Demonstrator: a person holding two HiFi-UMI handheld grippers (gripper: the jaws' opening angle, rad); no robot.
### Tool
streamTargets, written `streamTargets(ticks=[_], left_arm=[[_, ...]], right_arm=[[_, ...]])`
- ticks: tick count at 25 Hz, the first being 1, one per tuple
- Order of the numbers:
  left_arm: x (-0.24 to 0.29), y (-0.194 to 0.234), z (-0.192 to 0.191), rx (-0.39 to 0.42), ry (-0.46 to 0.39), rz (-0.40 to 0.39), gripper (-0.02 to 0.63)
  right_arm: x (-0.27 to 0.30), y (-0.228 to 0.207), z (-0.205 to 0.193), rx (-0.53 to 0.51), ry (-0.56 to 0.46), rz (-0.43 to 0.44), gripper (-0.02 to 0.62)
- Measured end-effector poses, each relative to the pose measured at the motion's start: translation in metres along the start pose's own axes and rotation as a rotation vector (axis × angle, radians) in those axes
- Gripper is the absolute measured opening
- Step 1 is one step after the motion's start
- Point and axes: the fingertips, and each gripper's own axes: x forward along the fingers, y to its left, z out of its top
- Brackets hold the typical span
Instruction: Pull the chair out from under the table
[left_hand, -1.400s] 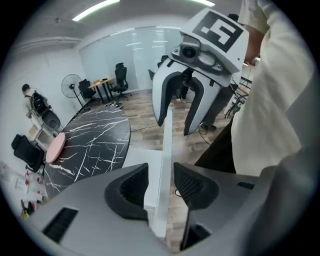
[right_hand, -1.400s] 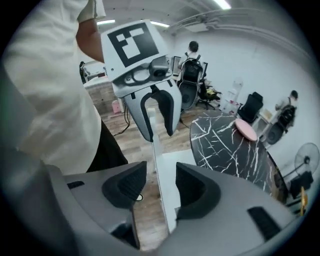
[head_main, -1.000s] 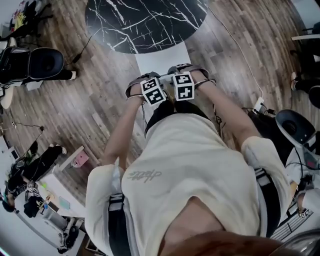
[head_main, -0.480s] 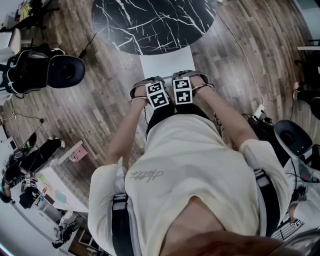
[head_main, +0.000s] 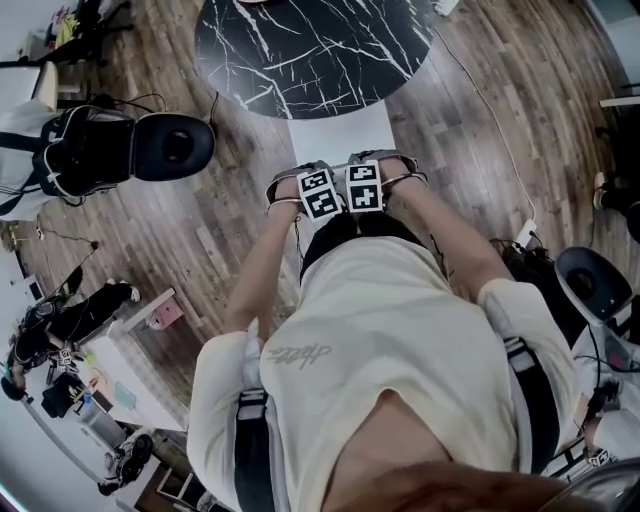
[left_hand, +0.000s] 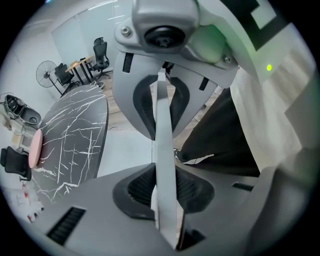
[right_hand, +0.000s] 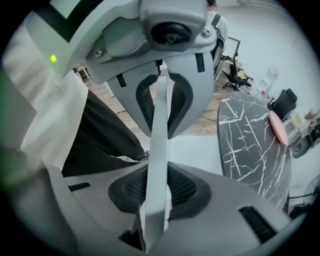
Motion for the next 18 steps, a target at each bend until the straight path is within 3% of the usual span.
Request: streamTargets(ticks=[18], left_arm=[[0.005, -0.07, 0.005, -0.04, 0.004, -0.001, 0.089]], right_arm=[[-0.001, 0.069, -0.007, -0.041, 0.002, 0.028, 0.086]])
